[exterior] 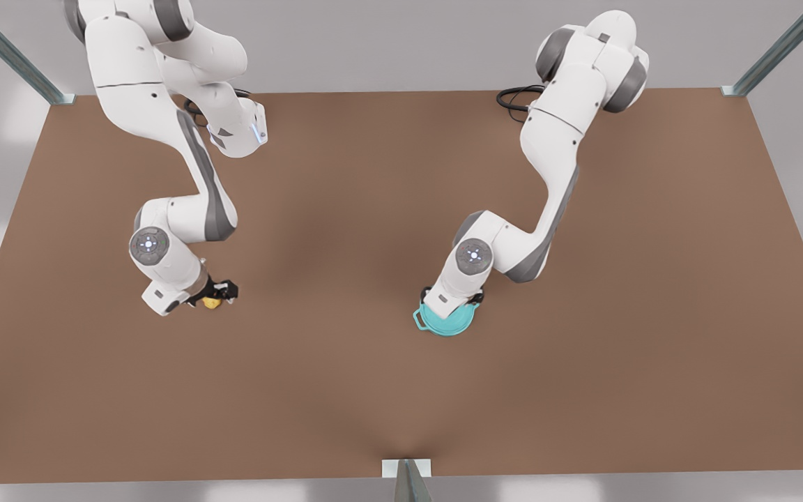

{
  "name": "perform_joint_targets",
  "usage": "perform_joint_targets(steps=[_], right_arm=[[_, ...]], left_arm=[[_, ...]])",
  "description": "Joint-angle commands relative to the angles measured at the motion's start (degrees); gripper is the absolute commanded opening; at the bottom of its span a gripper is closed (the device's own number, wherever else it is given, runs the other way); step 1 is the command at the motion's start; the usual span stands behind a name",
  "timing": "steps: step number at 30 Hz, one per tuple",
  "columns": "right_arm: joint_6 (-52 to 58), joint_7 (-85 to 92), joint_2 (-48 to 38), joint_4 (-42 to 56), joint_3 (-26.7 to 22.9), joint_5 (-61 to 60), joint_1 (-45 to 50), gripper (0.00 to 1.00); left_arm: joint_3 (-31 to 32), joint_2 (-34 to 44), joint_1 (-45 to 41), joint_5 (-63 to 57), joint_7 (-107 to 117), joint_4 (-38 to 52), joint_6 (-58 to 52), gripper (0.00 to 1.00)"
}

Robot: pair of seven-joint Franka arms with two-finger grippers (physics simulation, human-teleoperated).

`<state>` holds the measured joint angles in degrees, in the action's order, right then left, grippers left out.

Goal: Open the pot lid and put the potato into the pot

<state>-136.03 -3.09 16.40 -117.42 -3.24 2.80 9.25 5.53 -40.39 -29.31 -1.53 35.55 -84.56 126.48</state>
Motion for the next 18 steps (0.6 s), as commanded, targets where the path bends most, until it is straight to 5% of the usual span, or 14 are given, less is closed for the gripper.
perform_joint_targets(steps=[1, 8, 11, 15, 18], right_arm=[[-5.47, -1.05, 0.04, -0.79, -0.01, 1.67, -0.55, 1.0], [-10.13, -0.08, 0.39, -4.66, -0.1, 3.35, -1.69, 1.0], [-14.17, 1.24, 0.65, -7.38, -0.1, 3.35, -2.22, 1.0], [-16.98, 5.02, 2.32, -9.23, 0.07, 3.44, -5.03, 1.0], [-19.8, 5.28, 4.08, -10.11, 0.16, 3.44, -5.03, 1.0]], left_arm=[[0.01, -0.4, -0.49, -0.41, 8.13, -0.08, 2.19, 1.0], [-0.08, -1.1, -0.93, -3.83, 8.22, -1.66, 3.51, 1.0], [-0.08, -1.27, -0.93, -3.92, 8.57, -1.66, 3.51, 0.76], [-0.08, -1.71, -0.84, -3.92, 8.66, -1.22, 3.51, 0.28], [-0.52, -1.45, -0.4, -3.92, 8.13, 0.01, 2.02, 0.2]])
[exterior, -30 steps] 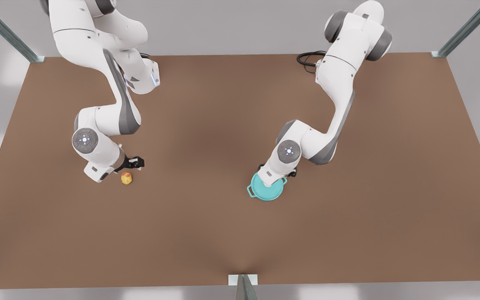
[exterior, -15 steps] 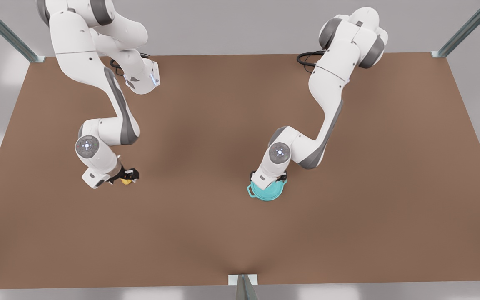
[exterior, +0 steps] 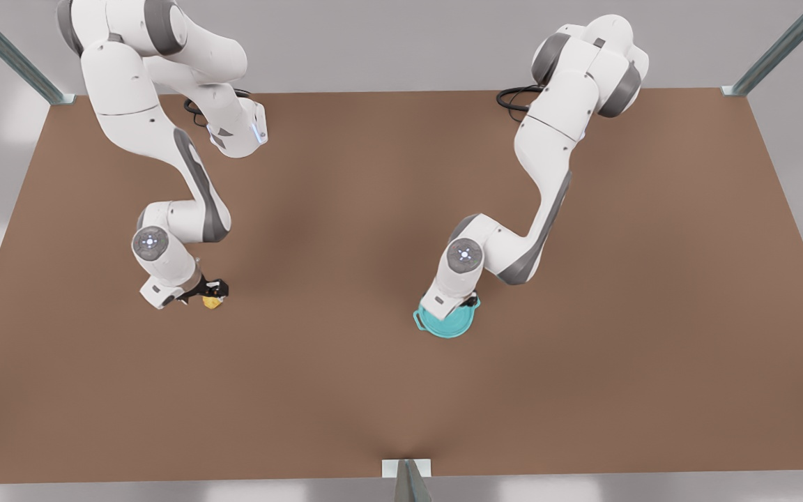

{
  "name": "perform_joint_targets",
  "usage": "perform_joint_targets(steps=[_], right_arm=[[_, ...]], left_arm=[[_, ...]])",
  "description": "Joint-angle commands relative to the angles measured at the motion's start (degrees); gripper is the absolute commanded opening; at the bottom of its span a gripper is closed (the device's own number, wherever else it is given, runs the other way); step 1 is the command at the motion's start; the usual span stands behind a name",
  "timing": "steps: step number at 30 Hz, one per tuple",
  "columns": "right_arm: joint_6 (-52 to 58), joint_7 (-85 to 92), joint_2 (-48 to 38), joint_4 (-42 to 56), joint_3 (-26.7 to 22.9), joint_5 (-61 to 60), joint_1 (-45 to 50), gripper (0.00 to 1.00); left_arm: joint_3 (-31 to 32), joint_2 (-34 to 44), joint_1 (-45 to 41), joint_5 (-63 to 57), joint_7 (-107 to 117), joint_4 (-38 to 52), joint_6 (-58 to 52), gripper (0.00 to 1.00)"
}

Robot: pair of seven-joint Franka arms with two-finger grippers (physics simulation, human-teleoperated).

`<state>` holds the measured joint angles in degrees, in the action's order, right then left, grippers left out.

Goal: Open the pot lid and put the potato into the pot

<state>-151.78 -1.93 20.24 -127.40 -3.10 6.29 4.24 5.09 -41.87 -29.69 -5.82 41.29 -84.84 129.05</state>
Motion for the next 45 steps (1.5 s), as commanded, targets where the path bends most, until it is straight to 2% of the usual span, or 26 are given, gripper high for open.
perform_joint_targets(steps=[1, 2, 4, 6, 8, 10, 11, 12, 17, 18, 20, 21, 22, 24, 29, 31, 33, 41, 45], right_arm=[[-5.46, 4.12, 0.94, -0.3, 0.11, -0.14, -0.02, 1.0], [-5.55, 4.12, 0.94, -0.65, 0.19, -0.14, -0.02, 1.0], [-5.63, 4.12, 1.29, -0.74, 0.28, -0.14, -0.02, 1.0], [-7.04, 4.12, 2.17, -1.36, 0.28, -0.14, -0.02, 1.0], [-7.3, 4.3, 2.34, -1.45, 0.28, -0.14, -0.02, 1.0], [-9.06, 4.3, 2.7, -2.67, 0.37, -0.14, -0.02, 1.0], [-9.41, 4.3, 2.79, -3.03, 0.37, -0.14, -0.02, 1.0], [-9.68, 4.3, 2.79, -3.55, 0.37, -0.14, -0.11, 1.0], [-9.85, 4.65, 3.4, -3.99, 0.37, 1.53, -1.96, 1.0], [-9.85, 4.56, 3.84, -3.99, 0.37, 1.53, -1.96, 1.0], [-10.64, 4.3, 4.28, -4.17, 0.55, 1.53, -1.87, 1.0], [-10.73, 4.3, 4.37, -4.26, 0.63, 1.53, -1.87, 1.0], [-11.35, 4.3, 4.63, -4.35, 0.63, 1.53, -1.87, 1.0], [-11.44, 4.21, 4.98, -4.52, 0.63, 1.53, -1.87, 1.0], [-12.67, 4.3, 5.77, -4.87, 0.72, 1.53, -1.87, 0.99], [-12.58, 4.39, 5.51, -5.05, 0.72, 1.53, -1.96, 0.88], [-12.58, 4.48, 5.33, -5.14, 0.63, 1.53, -1.87, 0.82], [-12.58, 4.56, 5.07, -5.49, 0.63, 1.53, -1.96, 0.7], [-12.49, 4.56, 4.9, -5.49, 0.63, 1.53, -1.96, 0.59]], left_arm=[[-0.17, 0.47, 1.82, 0.98, -1.12, 1.95, -4.76, 0.2], [0.01, 0.56, 4.81, 1.16, -8.85, 5.82, -12.14, 0.2], [-0.35, 0.38, 10.79, 0.54, -24.14, 7.49, -14.96, 0.2], [-2.19, -1.46, 15.01, -0.25, -38.04, 7.41, -11.81, 0.21], [-2.11, -7.43, 15.1, -0.07, -37.17, 8.8, -2.14, 0.22], [-2.28, -8.85, 15.19, -0.07, -37.16, 10.92, -2.04, 0.24], [-2.28, -8.85, 15.28, 0.37, -36.99, 11.53, -2.04, 0.65], [-2.19, -8.58, 15.36, 1.07, -36.64, 11.71, -2.66, 1.0], [-3.6, -6.3, 16.15, 0.45, -37.78, 12.59, -10.12, 1.0], [-4.65, -3.32, 16.16, 0.28, -41.99, 12.59, -19.07, 1.0], [-5.88, 9.77, 19.4, 3.43, -42.61, 12.33, -41.04, 1.0], [-6.67, 18.74, 23.26, 6.6, -42.61, 9.88, -46.87, 1.0], [-6.41, 28.15, 25.73, 10.47, -42.79, -2.34, -35.54, 1.0], [-6.32, 24.64, 25.56, 10.3, -42.35, 4.68, -36.58, 1.0], [-6.76, 24.55, 25.91, 10.47, -41.82, 3.98, -39.13, 1.0], [-7.64, 24.64, 26.09, 11.0, -41.82, 4.07, -39.22, 1.0], [-7.55, 24.55, 26.08, 11.09, -41.82, 4.07, -39.22, 1.0], [-7.29, 24.29, 26.17, 11.09, -41.82, 3.89, -39.04, 1.0], [-7.38, 24.29, 26.17, 10.48, -42.26, 3.89, -39.04, 1.0]])
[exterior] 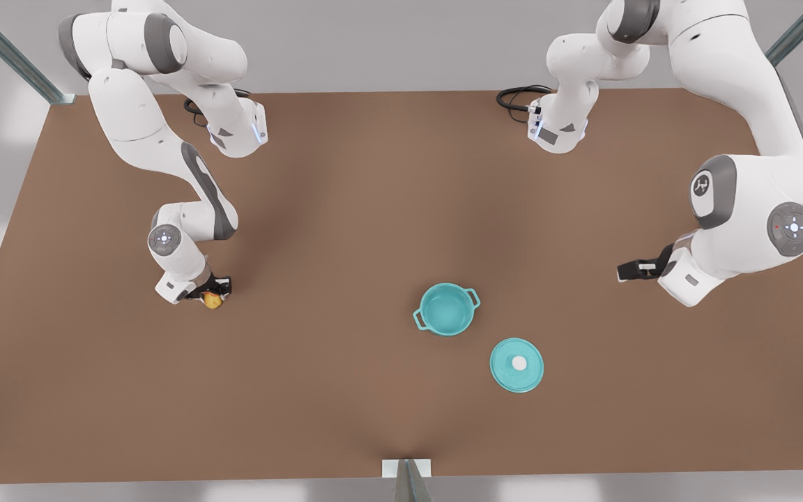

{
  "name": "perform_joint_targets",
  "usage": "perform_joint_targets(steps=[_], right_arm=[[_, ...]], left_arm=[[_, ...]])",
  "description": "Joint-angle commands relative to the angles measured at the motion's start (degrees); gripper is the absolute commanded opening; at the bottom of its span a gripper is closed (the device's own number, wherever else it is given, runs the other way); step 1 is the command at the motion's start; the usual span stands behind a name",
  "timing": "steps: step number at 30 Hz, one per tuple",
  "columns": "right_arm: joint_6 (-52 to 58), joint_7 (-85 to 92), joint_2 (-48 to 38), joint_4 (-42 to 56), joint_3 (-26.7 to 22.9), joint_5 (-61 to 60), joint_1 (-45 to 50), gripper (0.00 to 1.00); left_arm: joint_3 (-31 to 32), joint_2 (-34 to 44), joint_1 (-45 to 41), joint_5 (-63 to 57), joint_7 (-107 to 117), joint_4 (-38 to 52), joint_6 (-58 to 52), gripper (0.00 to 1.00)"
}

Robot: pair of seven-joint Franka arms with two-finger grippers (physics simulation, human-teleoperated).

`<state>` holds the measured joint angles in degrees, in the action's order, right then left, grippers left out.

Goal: Open the pot lid and put the potato into the pot

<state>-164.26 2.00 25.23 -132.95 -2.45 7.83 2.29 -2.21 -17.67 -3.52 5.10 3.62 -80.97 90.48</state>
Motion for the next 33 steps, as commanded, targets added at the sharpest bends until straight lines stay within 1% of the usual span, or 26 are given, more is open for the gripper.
perform_joint_targets(steps=[1, 4, 11, 16, 19, 22, 23, 25, 28, 30, 33], right_arm=[[0.08, 0.64, -0.18, -0.03, -0.01, -0.01, -0.01, 0.58], [0.43, 0.55, -0.45, -0.03, -0.01, -0.01, -0.01, 0.57], [1.75, 0.2, -2.73, -0.03, 0.07, -0.1, 0.08, 0.57], [6.05, -1.21, -5.72, 0.5, 2.1, -0.98, 0.34, 0.57], [10.27, -3.23, -8.53, 1.55, 5.17, -5.9, 0.96, 0.56], [15.11, -9.2, -10.73, 3.4, 6.23, -6.16, 3.68, 0.56], [15.46, -11.84, -10.73, 3.93, 6.4, -6.25, 5.0, 0.56], [16.78, -12.9, -10.99, 4.89, 6.75, -10.73, 7.64, 0.56], [18.97, -17.55, -10.99, 7.0, 6.84, -10.91, 10.19, 0.56], [20.03, -19.93, -10.73, 8.58, 7.11, -14.43, 13.17, 0.56], [22.75, -24.94, -9.94, 12.1, 7.11, -14.51, 15.37, 0.56]], left_arm=[[0.01, 0.09, 0.0, -0.35, -4.41, 0.02, -0.48, 1.0], [-0.07, -0.08, 0.09, 0.26, -4.23, 0.2, -0.04, 1.0], [-0.07, -0.08, 0.09, 0.18, -4.23, 0.29, -0.04, 1.0], [-0.07, -0.08, 0.18, 0.18, -4.23, 0.29, -0.04, 1.0], [-0.07, -0.08, 0.18, 0.27, -4.32, 0.29, -0.04, 1.0], [-0.07, -0.08, 0.18, 0.26, -4.23, 0.29, -0.04, 1.0], [-0.07, -0.08, 0.18, 0.18, -4.23, 0.29, -0.04, 1.0], [-0.07, -0.17, 0.09, 0.18, -4.23, 0.29, -0.04, 1.0], [-0.07, -0.17, 0.09, 0.18, -4.15, 0.29, -0.04, 1.0], [-0.07, -0.17, 0.0, 0.18, -4.15, 0.29, -0.04, 1.0], [-0.07, -0.17, 0.0, 0.18, -4.15, 0.29, -0.04, 1.0]])
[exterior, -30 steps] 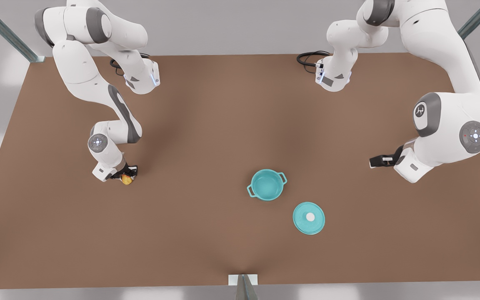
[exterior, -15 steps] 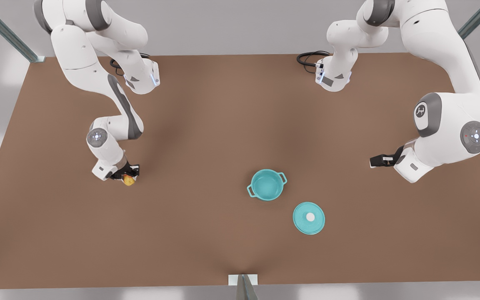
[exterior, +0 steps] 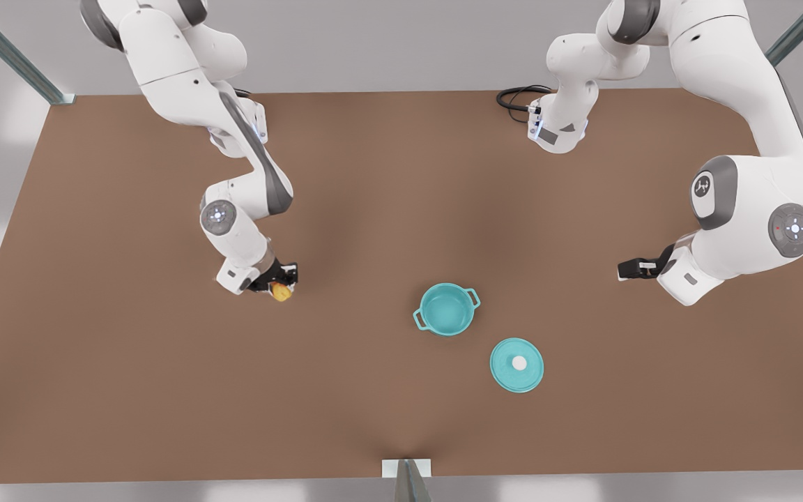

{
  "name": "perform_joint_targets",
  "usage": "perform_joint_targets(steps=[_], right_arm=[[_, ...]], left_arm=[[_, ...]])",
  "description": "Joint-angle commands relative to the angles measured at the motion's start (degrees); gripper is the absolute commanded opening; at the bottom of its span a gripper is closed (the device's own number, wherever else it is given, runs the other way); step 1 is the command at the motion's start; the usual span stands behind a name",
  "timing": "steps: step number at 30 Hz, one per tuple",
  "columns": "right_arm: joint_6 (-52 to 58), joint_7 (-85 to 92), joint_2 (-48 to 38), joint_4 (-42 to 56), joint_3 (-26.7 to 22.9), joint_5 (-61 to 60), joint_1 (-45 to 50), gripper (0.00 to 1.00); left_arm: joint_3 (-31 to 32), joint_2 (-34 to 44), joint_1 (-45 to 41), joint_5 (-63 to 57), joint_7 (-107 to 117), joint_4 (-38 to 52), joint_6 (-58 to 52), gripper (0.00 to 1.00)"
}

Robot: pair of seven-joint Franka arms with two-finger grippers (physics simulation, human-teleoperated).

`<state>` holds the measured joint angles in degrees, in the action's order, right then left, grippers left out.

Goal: Open the pot lid and put the potato into the pot

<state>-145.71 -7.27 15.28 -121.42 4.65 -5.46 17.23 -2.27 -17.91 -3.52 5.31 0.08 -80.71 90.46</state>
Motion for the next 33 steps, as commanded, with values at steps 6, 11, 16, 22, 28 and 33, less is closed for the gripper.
perform_joint_targets(steps=[6, 11, 16, 22, 28, 33], right_arm=[[13.08, -26.56, 4.32, 11.81, -0.34, -1.14, 6.06, 0.56], [19.06, -37.28, 11.44, 24.38, -4.73, -1.22, 15.03, 0.56], [23.45, -47.22, 17.76, 35.19, -6.32, -1.22, 20.48, 0.56], [27.23, -56.71, 25.76, 48.37, -7.2, -1.22, 25.49, 0.56], [18.36, -60.67, 33.5, 58.14, -7.81, -4.65, 28.13, 0.56], [5.79, -62.87, 39.12, 61.38, -9.31, -6.32, 31.47, 0.56]], left_arm=[[-0.01, 0.07, 0.0, -0.13, -0.61, 0.38, -0.02, 1.0], [-0.01, 0.07, 0.09, -0.04, -0.96, 0.38, -0.02, 1.0], [0.08, 0.07, -0.09, -0.39, -0.61, 0.38, -0.02, 1.0], [-0.01, -0.11, -0.09, -0.66, -0.69, 0.38, -0.02, 1.0], [0.08, -0.28, -0.35, -0.74, -0.61, 0.38, -0.02, 1.0], [0.08, -0.28, -0.17, -0.22, -0.69, 0.38, -0.02, 1.0]])
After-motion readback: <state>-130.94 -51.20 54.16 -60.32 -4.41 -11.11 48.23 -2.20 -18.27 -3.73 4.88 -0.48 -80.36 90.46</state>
